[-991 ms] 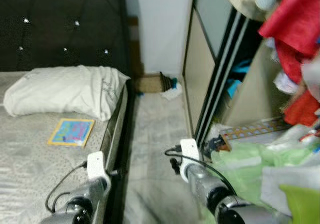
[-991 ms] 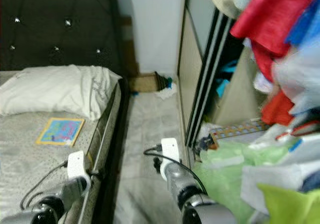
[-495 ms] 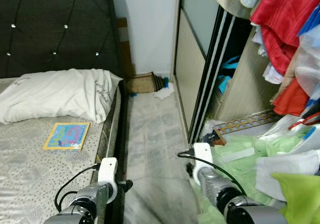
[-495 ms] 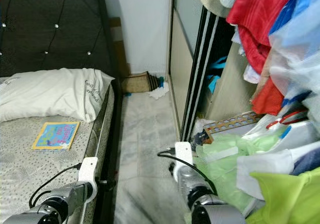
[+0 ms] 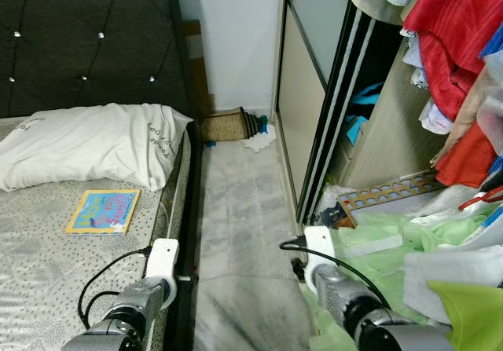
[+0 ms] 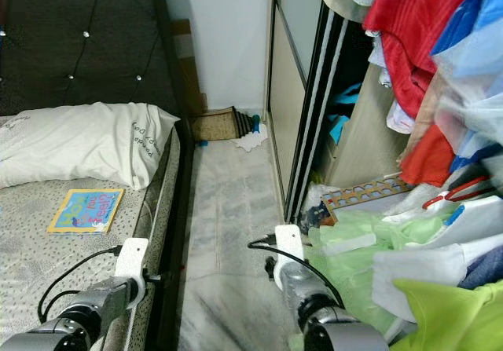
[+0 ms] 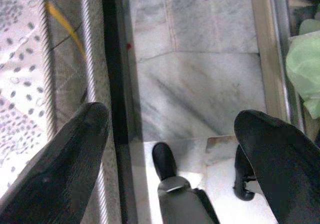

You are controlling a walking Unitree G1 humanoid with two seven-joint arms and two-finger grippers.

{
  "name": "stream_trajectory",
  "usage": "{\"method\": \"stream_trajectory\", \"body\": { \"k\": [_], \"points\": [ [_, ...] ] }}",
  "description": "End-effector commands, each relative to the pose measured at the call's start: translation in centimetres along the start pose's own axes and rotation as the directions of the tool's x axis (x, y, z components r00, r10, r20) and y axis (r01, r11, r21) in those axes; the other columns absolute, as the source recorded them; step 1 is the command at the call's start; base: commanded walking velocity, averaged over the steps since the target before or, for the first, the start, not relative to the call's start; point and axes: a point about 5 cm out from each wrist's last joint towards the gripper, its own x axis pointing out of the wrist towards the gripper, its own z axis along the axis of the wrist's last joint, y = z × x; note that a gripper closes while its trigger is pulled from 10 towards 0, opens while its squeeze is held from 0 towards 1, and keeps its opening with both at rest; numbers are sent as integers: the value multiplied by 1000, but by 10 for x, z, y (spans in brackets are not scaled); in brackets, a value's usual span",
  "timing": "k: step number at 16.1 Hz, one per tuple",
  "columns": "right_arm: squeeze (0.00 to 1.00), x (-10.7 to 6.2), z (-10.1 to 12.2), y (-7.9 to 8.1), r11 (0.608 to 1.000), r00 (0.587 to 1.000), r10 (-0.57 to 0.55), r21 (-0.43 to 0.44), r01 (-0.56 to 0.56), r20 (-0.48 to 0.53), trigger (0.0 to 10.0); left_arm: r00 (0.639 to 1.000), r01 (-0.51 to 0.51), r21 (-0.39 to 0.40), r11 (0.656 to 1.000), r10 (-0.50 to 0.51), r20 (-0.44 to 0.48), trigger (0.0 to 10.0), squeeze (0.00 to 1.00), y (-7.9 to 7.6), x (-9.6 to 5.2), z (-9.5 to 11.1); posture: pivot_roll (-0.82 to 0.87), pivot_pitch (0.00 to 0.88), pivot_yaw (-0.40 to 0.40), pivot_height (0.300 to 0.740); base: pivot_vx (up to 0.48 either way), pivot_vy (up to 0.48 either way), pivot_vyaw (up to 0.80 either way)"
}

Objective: Clean up the room

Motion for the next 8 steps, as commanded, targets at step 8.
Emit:
{"method": "stream_trajectory", "body": {
  "k": [8],
  "points": [
    [0,-2,-31,-44,999,997,-53,-14,52,-57,10000,988,-95,-76,993,84,-128,10000,0,24,-10,-58,-95,0,4,740,0,0,0]
  ]
}}
